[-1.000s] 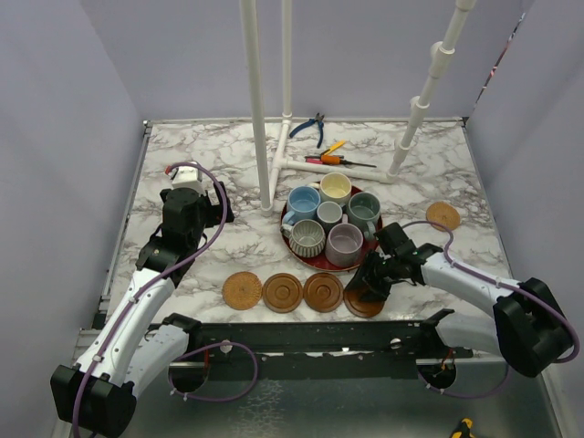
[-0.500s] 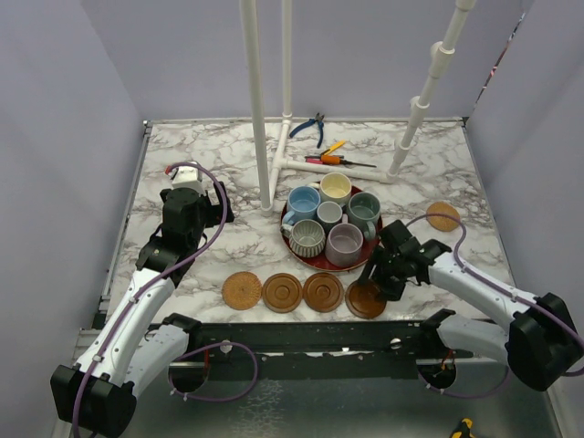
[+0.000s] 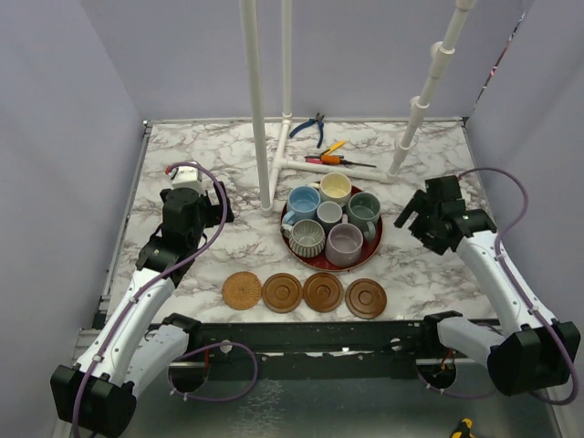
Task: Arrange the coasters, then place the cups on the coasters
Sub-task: Move the coaster to the corner of the board.
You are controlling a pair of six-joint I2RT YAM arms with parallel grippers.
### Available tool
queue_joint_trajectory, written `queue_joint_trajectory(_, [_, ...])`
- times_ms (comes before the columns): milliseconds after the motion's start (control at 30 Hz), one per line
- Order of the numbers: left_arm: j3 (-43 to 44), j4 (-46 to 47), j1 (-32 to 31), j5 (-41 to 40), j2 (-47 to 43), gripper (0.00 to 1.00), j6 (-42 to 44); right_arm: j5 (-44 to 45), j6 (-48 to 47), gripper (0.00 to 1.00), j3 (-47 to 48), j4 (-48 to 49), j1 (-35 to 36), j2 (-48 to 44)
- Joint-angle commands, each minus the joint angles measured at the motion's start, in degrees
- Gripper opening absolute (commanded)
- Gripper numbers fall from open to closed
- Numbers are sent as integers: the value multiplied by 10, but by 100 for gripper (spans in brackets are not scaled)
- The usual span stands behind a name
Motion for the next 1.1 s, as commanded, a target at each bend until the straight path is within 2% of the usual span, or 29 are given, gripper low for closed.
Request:
queue_joint_trajectory(0, [-5,1,-2,-13,0,99,7,23,-98,95,12,60,-86,16])
queue_joint_trajectory(133, [-6,1,-2,-17,-2,99,10,-1,-123,96,-1,129,-134,62])
queue_joint_trajectory(267, [-9,2,-2,-20,-6,99,10,-62,-144,97,-14,200,-227,107])
queue_joint_trajectory(333, [-9,1,-2,-24,-3,99,11,-81,-140,97,-20,235,-249,133])
queue_joint_trajectory(667, [-5,1,-2,-25,11,99,13,-59,-146,95,31,283,-276,262])
queue_joint_trajectory(1067, [-5,0,-2,-11,10,99,11,-45,-166,77,89,294,-278,324])
